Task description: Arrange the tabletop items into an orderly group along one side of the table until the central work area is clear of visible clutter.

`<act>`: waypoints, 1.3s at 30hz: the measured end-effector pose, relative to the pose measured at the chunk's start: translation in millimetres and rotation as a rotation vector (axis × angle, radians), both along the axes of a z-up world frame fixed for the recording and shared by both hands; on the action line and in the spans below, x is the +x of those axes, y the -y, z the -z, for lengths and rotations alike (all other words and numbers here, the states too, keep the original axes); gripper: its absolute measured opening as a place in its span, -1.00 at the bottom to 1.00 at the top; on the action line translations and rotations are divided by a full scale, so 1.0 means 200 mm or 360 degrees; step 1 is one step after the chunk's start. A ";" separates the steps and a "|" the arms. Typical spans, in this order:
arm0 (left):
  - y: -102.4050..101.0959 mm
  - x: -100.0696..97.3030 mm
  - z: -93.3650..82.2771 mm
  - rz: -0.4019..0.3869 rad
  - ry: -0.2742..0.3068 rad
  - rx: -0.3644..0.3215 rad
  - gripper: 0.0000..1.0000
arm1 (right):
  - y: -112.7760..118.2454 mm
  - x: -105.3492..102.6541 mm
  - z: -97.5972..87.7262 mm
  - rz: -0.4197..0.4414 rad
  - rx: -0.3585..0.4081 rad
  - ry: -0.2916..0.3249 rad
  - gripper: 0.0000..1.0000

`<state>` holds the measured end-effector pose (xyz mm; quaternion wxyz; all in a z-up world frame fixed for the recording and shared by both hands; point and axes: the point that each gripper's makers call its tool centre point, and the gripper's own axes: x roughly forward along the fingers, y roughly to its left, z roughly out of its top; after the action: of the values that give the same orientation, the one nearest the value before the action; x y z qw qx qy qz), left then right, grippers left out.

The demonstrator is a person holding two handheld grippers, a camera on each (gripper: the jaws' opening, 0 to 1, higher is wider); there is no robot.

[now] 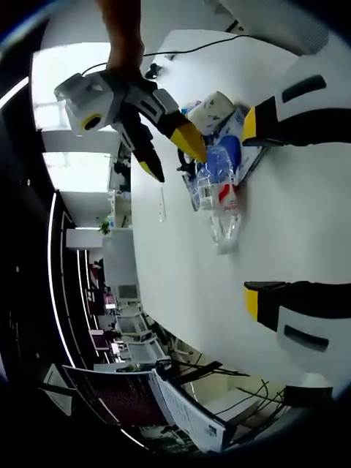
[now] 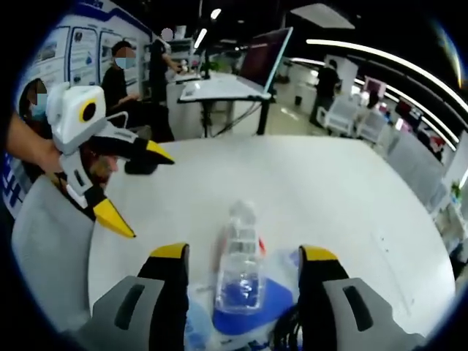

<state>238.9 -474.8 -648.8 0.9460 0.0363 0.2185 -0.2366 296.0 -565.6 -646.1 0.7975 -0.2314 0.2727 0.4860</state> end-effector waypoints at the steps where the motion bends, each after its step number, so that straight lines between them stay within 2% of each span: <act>1: 0.00 0.00 0.00 -0.0001 -0.0002 -0.0003 0.48 | 0.00 0.00 0.01 0.0001 -0.0003 -0.0010 0.09; 11: -0.03 0.00 0.06 0.0007 -0.0029 0.0026 0.47 | -0.06 0.03 0.09 -0.0010 -0.0029 -0.0062 0.03; 27: -0.05 0.02 0.11 -0.0016 -0.0059 -0.0015 0.45 | -0.13 0.06 0.24 -0.0035 -0.0170 -0.0139 -0.13; 39: -0.08 0.05 0.13 -0.0034 -0.0073 -0.0046 0.43 | -0.15 0.12 0.34 0.0021 -0.0252 -0.0225 -0.24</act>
<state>248.7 -459.1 -675.4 0.9437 0.0148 0.2371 -0.2303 320.1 -536.0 -713.5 0.7586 -0.2570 0.3673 0.4729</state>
